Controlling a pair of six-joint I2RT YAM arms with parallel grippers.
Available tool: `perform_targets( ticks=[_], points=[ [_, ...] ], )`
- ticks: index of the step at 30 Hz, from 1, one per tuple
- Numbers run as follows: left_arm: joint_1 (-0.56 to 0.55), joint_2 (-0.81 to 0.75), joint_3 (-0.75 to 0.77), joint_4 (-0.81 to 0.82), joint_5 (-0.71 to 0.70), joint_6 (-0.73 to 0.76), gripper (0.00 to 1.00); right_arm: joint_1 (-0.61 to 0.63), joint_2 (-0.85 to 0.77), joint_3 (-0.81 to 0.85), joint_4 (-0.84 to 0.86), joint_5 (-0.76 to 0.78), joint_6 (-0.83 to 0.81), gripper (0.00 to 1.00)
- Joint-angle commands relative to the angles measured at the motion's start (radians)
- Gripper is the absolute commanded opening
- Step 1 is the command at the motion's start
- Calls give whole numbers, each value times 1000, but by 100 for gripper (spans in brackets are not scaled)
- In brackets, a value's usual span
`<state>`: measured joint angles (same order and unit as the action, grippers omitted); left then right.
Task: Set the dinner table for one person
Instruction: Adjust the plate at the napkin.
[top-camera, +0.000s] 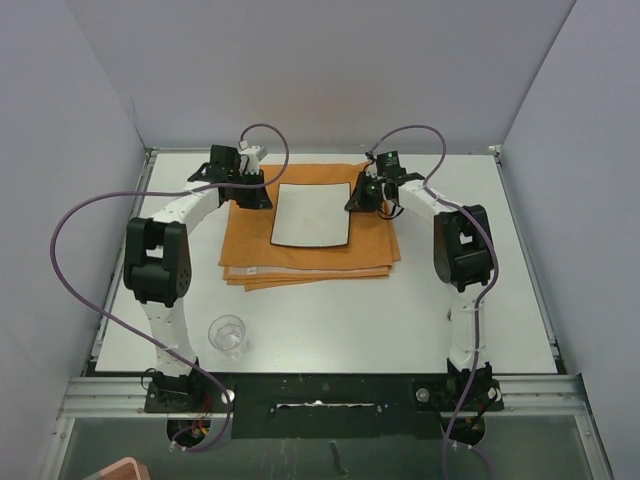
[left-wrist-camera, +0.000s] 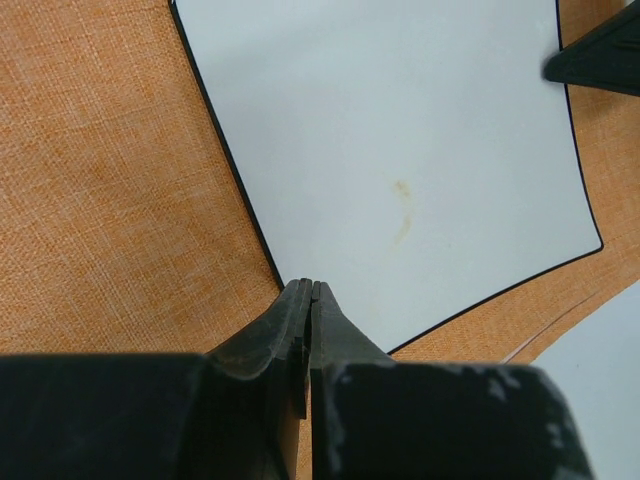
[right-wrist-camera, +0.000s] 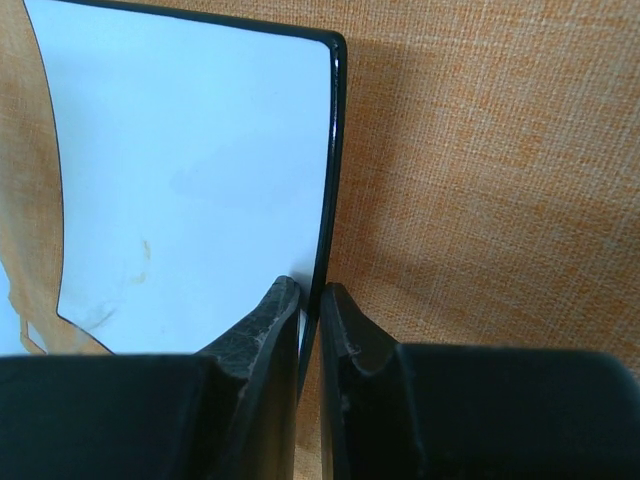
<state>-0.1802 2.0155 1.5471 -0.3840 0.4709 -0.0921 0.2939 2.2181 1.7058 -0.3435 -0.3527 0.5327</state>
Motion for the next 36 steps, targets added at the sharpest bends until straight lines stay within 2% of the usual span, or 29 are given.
perform_targets(
  ticks=[1, 3, 4, 5, 6, 7, 8, 10, 12, 14, 15, 17, 18, 20, 24, 30, 36],
  points=[
    [7, -114, 5, 45, 1, -1, 0, 16, -11, 67, -42, 2, -64, 0],
    [6, -122, 2, 44, 0, -4, 0, 15, 1, 87, -66, 6, -69, 0],
    [5, -126, -2, 43, 0, -5, 0, 16, 8, 99, -79, 6, -70, 7],
    [5, -128, -4, 43, -1, -6, 0, 18, 15, 113, -94, 11, -73, 20],
    [5, -132, -9, 43, -1, -6, 0, 21, 18, 126, -111, 21, -77, 40],
    [5, -135, -12, 43, -2, -6, 0, 25, 17, 136, -124, 30, -84, 54],
    [5, -140, -16, 43, -3, -5, 0, 30, 10, 141, -136, 55, -89, 61],
    [5, -147, -24, 40, -9, 0, 0, 39, -28, 135, -146, 107, -111, 68],
    [5, -157, -33, 37, -44, 4, 0, 47, -93, 107, -144, 183, -137, 70],
    [5, -171, -50, 44, -98, -1, 0, 57, -167, 50, -142, 287, -163, 67],
    [5, -177, -57, 47, -147, -8, 0, 62, -203, 4, -128, 332, -173, 53],
    [7, -183, -57, 35, -250, -27, 0, 68, -266, -83, -104, 393, -173, 3],
    [8, -188, -57, 29, -301, -37, 0, 66, -284, -121, -95, 402, -163, 0],
    [11, -210, -72, 37, -373, -57, 0, 64, -304, -181, -74, 399, -159, 0],
    [15, -270, -99, 71, -430, -84, 0, 71, -308, -229, -74, 402, -148, 0],
    [16, -381, -103, 100, -540, -117, 0, 100, -195, -165, -144, 389, -156, 0],
    [16, -424, -72, 80, -526, -157, 0, 122, -113, -143, -195, 400, -148, 0]
  ],
)
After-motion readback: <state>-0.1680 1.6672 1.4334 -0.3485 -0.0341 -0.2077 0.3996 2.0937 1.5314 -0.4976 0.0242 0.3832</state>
